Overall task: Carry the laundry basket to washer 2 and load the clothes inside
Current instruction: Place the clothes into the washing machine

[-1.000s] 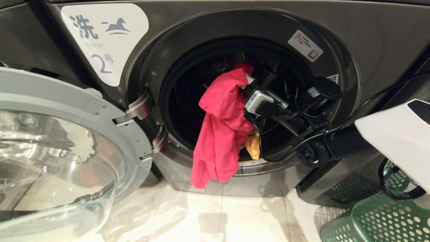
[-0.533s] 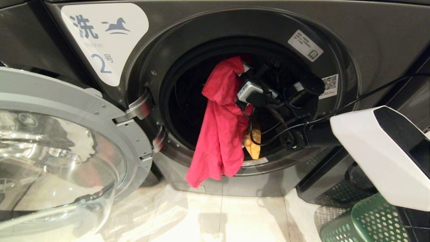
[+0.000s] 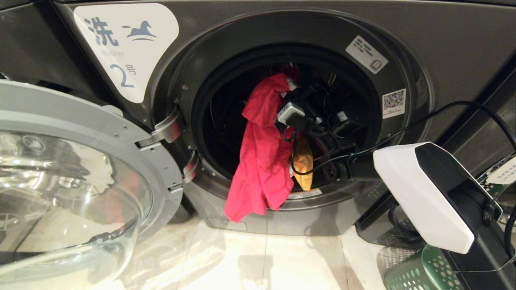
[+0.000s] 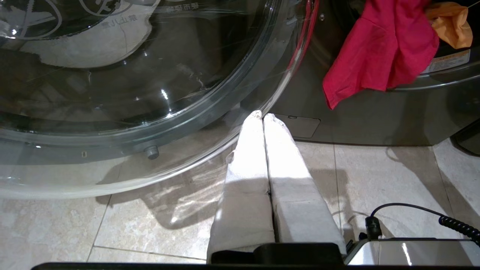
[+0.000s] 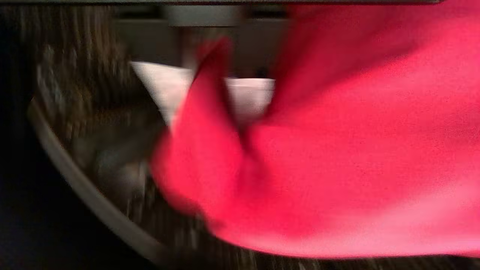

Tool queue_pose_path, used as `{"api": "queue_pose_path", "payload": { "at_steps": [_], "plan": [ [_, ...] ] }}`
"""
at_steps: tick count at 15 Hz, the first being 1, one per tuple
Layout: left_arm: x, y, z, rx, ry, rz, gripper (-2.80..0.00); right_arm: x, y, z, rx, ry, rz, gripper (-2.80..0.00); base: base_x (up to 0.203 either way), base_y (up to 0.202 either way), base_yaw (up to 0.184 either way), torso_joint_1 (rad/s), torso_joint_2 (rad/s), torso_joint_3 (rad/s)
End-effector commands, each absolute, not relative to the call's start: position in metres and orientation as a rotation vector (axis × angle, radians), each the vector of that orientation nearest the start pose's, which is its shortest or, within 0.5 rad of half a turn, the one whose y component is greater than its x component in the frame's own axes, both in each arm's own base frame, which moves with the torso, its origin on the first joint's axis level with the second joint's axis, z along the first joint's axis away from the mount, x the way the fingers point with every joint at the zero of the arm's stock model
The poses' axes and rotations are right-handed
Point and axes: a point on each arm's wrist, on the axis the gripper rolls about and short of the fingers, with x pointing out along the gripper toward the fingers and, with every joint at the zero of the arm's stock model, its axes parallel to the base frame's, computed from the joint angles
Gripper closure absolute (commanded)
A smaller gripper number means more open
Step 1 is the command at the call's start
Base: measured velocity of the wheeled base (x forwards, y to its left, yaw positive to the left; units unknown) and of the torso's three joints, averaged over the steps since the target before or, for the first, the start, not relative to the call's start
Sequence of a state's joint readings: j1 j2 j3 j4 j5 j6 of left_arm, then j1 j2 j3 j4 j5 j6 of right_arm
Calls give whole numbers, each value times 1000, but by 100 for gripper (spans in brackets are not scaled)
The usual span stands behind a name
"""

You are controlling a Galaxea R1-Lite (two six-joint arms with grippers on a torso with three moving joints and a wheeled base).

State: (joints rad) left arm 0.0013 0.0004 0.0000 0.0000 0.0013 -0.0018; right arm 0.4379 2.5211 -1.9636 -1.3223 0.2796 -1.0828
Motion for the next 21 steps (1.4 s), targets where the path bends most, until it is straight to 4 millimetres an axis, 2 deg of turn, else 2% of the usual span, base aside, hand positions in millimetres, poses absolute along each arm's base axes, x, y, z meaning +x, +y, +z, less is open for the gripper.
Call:
{"api": "queue_pose_path", "payload": {
  "at_steps": [1,3,5,7,10,12,13,14,15,17,21],
  "plan": [
    [-23,0,75,-3,0,3,0,460,218,208,-902,-1006,140,-280,0,0,0,0,0,0],
    [-23,0,75,-3,0,3,0,466,219,193,-879,-940,105,-280,0,0,0,0,0,0],
    [-23,0,75,-3,0,3,0,468,220,187,-853,-919,101,-280,0,0,0,0,0,0],
    [-23,0,75,-2,0,3,0,462,221,194,-844,-913,125,-280,0,0,0,0,0,0],
    [-23,0,75,-3,0,3,0,447,226,179,-850,-748,265,-280,0,0,0,0,0,0],
    [-23,0,75,-2,0,3,0,417,228,176,-785,-552,374,-280,0,0,0,0,0,0],
    [-23,0,75,-2,0,3,0,394,235,182,-679,-413,414,-280,0,0,0,0,0,0],
    [-23,0,75,-3,0,3,0,370,249,179,-517,-230,429,-280,0,0,0,0,0,0],
    [-23,0,75,-2,-1,3,0,349,261,171,-401,-36,403,-280,0,0,0,0,0,0],
    [-23,0,75,-2,0,3,0,314,271,160,-236,274,299,-280,0,0,0,0,0,0],
    [-23,0,75,-2,-2,3,0,281,259,143,-11,657,109,-280,0,0,0,0,0,0]
  ]
}}
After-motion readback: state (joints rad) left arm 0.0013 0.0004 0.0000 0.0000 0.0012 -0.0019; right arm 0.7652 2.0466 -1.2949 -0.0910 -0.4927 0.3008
